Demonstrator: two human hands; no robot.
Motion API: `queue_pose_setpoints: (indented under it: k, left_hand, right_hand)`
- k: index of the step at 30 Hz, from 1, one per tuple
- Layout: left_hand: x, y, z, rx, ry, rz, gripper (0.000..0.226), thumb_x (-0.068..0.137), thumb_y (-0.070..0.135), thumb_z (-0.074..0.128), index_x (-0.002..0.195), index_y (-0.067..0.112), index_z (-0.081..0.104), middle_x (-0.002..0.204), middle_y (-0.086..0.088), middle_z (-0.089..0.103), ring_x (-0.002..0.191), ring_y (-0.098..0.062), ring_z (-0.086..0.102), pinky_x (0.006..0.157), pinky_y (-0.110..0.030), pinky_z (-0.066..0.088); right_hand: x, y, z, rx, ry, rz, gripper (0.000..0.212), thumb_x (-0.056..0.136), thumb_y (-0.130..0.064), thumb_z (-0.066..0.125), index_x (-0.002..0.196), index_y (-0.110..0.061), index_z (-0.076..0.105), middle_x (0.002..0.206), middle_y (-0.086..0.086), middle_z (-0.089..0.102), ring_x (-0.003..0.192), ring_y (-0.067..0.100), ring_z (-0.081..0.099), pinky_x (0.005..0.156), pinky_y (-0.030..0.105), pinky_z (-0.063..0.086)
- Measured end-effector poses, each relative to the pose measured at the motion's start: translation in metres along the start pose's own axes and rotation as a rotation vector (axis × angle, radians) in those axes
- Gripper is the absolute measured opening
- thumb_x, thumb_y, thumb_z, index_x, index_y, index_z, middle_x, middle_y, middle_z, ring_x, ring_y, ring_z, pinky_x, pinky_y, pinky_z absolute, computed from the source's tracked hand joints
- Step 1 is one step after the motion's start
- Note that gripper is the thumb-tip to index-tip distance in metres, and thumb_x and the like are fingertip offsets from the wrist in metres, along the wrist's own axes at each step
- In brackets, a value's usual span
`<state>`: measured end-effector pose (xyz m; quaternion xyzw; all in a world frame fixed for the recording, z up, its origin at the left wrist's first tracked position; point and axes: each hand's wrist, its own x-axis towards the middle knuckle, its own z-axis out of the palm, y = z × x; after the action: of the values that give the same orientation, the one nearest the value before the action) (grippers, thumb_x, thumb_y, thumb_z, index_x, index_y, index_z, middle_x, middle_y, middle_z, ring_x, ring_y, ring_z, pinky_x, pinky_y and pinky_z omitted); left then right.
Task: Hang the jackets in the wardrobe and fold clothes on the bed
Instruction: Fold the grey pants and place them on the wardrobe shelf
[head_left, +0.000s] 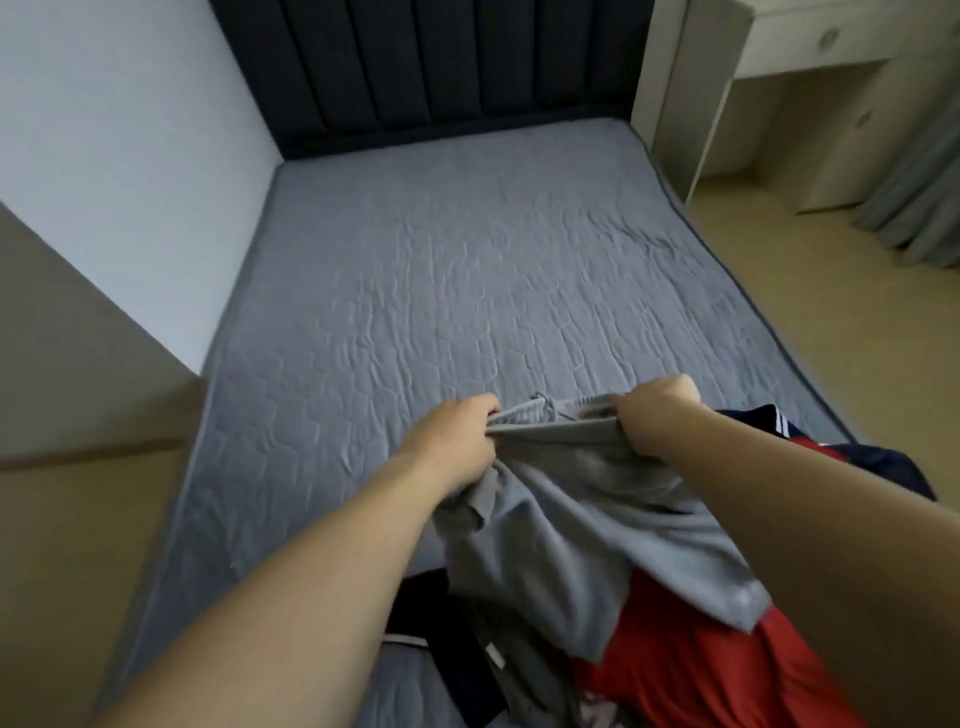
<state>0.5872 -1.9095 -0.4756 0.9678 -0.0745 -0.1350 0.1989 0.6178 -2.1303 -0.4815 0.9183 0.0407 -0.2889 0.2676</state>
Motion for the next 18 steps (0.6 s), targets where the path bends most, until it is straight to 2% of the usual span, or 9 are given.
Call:
queue_pose_setpoints:
  k: [4, 6, 8, 9, 10, 11, 13, 16, 18]
  left_hand:
    - [-0.083, -0.015, -0.141, 0.041, 0.060, 0.135, 0.024, 0.073, 0.007, 0.052, 0.088, 0.021, 0.064, 0.087, -0.006, 0.069, 0.088, -0.031, 0.063, 0.068, -0.036, 0.050]
    - [-0.122, -0.030, -0.214, 0.034, 0.111, 0.149, 0.025, 0.071, 0.007, 0.056, 0.088, 0.022, 0.066, 0.091, -0.004, 0.069, 0.091, -0.029, 0.063, 0.074, -0.040, 0.051]
    - [-0.161, -0.049, -0.280, 0.074, 0.160, 0.141, 0.024, 0.074, 0.004, 0.056, 0.087, 0.020, 0.067, 0.094, -0.006, 0.063, 0.092, -0.030, 0.059, 0.077, -0.042, 0.050]
    - [-0.178, -0.060, -0.312, 0.106, 0.185, 0.114, 0.023, 0.075, 0.003, 0.053, 0.083, 0.020, 0.065, 0.092, -0.005, 0.058, 0.090, -0.030, 0.058, 0.076, -0.041, 0.049]
    - [-0.193, -0.072, -0.339, 0.140, 0.209, 0.076, 0.023, 0.075, 0.002, 0.050, 0.078, 0.021, 0.063, 0.089, -0.004, 0.056, 0.086, -0.029, 0.057, 0.073, -0.040, 0.049]
    - [-0.208, -0.086, -0.364, 0.171, 0.238, 0.032, 0.024, 0.073, 0.001, 0.048, 0.073, 0.022, 0.060, 0.086, -0.003, 0.058, 0.082, -0.028, 0.056, 0.067, -0.037, 0.047]
    - [-0.234, -0.113, -0.404, 0.225, 0.311, -0.055, 0.024, 0.071, 0.001, 0.046, 0.068, 0.024, 0.054, 0.084, -0.004, 0.062, 0.075, -0.027, 0.055, 0.059, -0.030, 0.040]
    - [-0.266, -0.151, -0.440, 0.298, 0.411, -0.158, 0.021, 0.079, 0.006, 0.046, 0.082, 0.024, 0.056, 0.094, -0.007, 0.064, 0.078, -0.028, 0.054, 0.062, -0.030, 0.037]
    - [-0.281, -0.177, -0.452, 0.326, 0.423, -0.214, 0.022, 0.081, 0.009, 0.047, 0.093, 0.022, 0.060, 0.101, -0.009, 0.064, 0.087, -0.032, 0.058, 0.067, -0.031, 0.042]
  right_hand:
    - [-0.112, -0.004, -0.100, 0.012, 0.079, -0.055, 0.030, 0.092, -0.030, 0.056, 0.121, -0.024, 0.059, 0.121, -0.002, 0.060, 0.110, 0.021, 0.058, 0.079, 0.031, 0.042]
    - [-0.166, -0.006, -0.143, -0.069, 0.128, -0.085, 0.030, 0.094, -0.031, 0.054, 0.122, -0.026, 0.059, 0.124, -0.003, 0.060, 0.117, 0.020, 0.055, 0.092, 0.036, 0.040]
    - [-0.218, -0.011, -0.180, -0.120, 0.153, -0.080, 0.027, 0.096, -0.031, 0.051, 0.122, -0.029, 0.057, 0.131, -0.006, 0.057, 0.126, 0.017, 0.049, 0.112, 0.040, 0.025]
    - [-0.243, -0.015, -0.197, -0.110, 0.207, -0.064, 0.023, 0.096, -0.029, 0.049, 0.118, -0.029, 0.056, 0.129, -0.006, 0.059, 0.124, 0.017, 0.050, 0.112, 0.039, 0.023]
    - [-0.264, -0.019, -0.213, -0.085, 0.298, -0.035, 0.019, 0.097, -0.027, 0.047, 0.114, -0.027, 0.055, 0.123, -0.005, 0.062, 0.116, 0.017, 0.056, 0.106, 0.038, 0.030]
    - [-0.282, -0.023, -0.229, -0.057, 0.415, 0.004, 0.019, 0.097, -0.024, 0.045, 0.115, -0.024, 0.051, 0.115, -0.003, 0.065, 0.106, 0.018, 0.061, 0.093, 0.036, 0.039]
    - [-0.313, -0.036, -0.264, 0.037, 0.648, 0.071, 0.036, 0.098, -0.023, 0.043, 0.132, -0.015, 0.035, 0.100, -0.001, 0.067, 0.086, 0.019, 0.066, 0.063, 0.031, 0.040]
    - [-0.341, -0.061, -0.310, 0.222, 0.795, 0.160, 0.057, 0.098, -0.027, 0.047, 0.143, -0.017, 0.014, 0.078, 0.002, 0.055, 0.058, 0.017, 0.054, 0.053, 0.030, 0.040]
    - [-0.350, -0.082, -0.334, 0.257, 0.773, 0.181, 0.064, 0.096, -0.026, 0.051, 0.146, -0.019, 0.012, 0.076, 0.000, 0.052, 0.057, 0.016, 0.052, 0.053, 0.028, 0.041]
